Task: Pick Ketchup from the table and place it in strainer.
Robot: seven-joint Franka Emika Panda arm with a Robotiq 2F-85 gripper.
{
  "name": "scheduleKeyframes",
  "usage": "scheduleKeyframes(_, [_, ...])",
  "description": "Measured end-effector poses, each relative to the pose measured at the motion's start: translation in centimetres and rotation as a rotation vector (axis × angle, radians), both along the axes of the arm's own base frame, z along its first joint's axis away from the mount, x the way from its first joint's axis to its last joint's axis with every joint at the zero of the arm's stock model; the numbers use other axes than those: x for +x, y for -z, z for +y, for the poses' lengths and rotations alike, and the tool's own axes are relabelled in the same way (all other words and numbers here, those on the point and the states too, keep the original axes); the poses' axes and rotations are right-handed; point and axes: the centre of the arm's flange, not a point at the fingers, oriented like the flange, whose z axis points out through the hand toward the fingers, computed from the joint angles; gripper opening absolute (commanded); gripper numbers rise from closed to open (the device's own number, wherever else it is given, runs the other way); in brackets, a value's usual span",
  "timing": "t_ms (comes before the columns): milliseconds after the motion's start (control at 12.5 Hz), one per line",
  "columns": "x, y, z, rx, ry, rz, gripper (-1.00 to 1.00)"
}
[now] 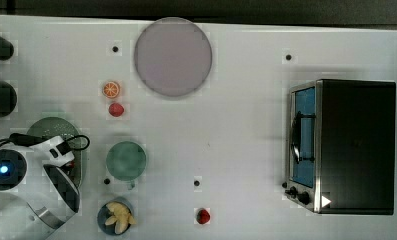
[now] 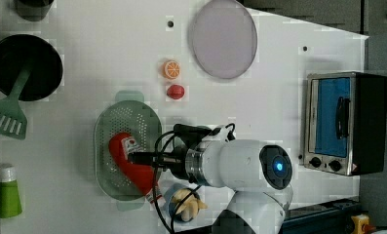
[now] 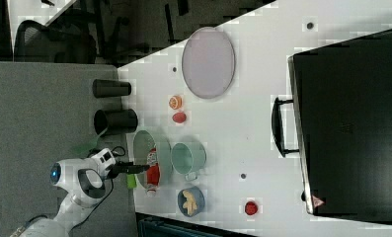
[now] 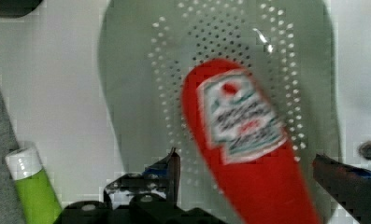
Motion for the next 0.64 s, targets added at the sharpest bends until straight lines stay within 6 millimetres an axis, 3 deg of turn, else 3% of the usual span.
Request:
scheduleKeyframes(240, [0.2, -2.0, -1.0, -0.065, -0.004, 0.016, 1.0])
scheduleKeyframes(480, [1.4, -7.3, -5.1, -0.201, 0.04, -0.008, 1.0])
scheduleKeyframes(640, [3.3, -11.9, -8.9, -0.243, 0.127, -0.076, 1.0])
